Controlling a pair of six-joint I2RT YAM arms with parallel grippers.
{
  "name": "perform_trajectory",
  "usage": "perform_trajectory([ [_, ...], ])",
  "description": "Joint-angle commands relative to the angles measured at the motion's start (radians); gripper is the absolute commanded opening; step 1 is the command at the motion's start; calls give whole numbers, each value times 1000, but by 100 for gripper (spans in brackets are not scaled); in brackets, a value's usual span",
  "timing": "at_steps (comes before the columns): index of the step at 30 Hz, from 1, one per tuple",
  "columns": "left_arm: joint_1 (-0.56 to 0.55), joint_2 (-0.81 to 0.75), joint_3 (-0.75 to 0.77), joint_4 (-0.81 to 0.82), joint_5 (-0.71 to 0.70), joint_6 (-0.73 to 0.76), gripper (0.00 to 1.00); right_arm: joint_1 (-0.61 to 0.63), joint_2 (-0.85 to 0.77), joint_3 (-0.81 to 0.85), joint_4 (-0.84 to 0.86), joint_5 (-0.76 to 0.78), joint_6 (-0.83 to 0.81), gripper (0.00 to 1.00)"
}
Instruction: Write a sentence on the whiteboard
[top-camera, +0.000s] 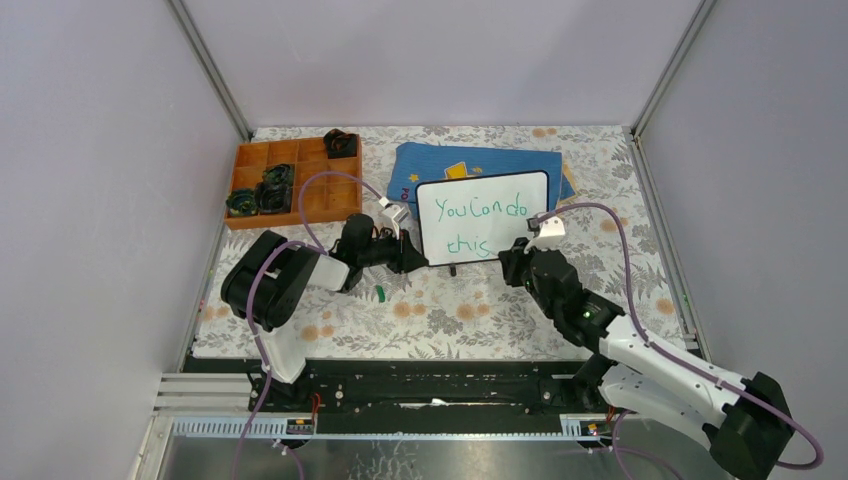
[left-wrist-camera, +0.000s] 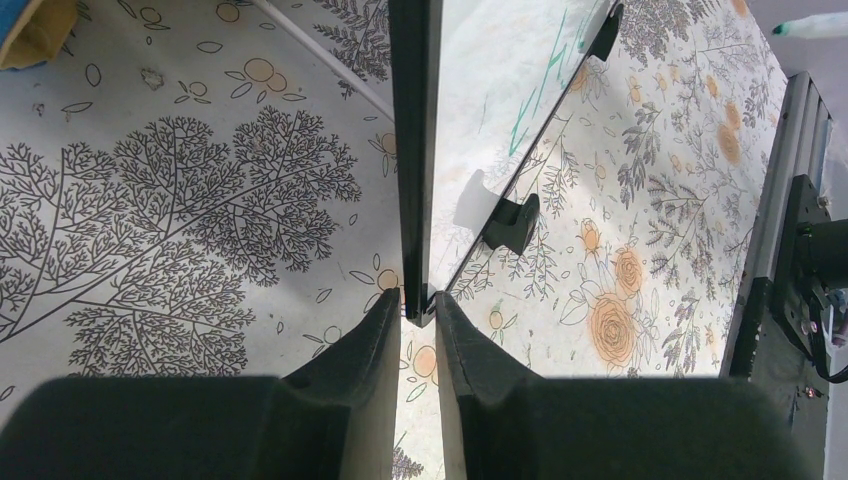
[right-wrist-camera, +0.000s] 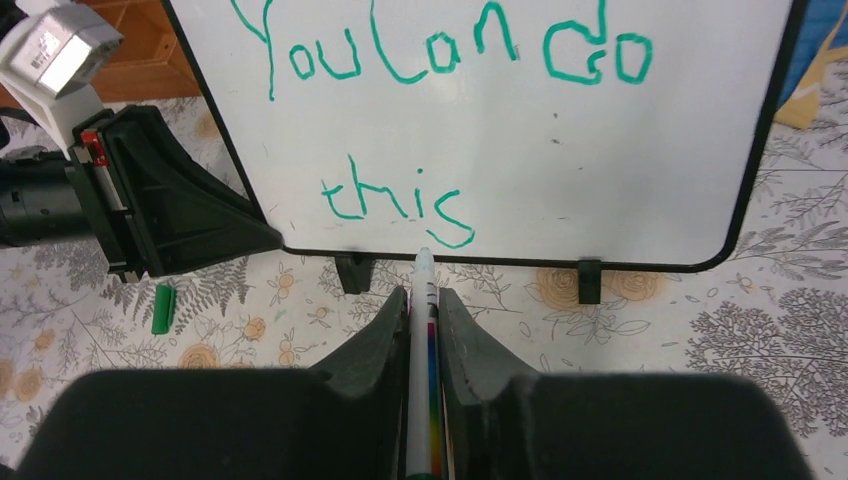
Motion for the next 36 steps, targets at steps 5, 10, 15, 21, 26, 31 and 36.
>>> perform_trajectory([
  [5,-6,-16,19,22,-9,16,25,-6,-103,-38,28,162,-16,0],
  [10,-6,-14,19,26,-9,14,25,-7,-42,-16,60,245,27,0],
  [15,-6,-13,20,24,-10,15,25,-7,37,5,137,256,37,0],
  [21,-6,-20,19,9,-13,22,25,-9,98,16,162,225,3,0],
  [26,-6,-21,20,10,-15,23,25,-9,77,-15,171,212,-16,0],
  [31,-6,-9,22,17,-9,13,25,-9,72,-38,185,191,-32,0],
  [36,-6,-13,22,17,-11,13,25,-9,107,-45,203,174,-21,0],
])
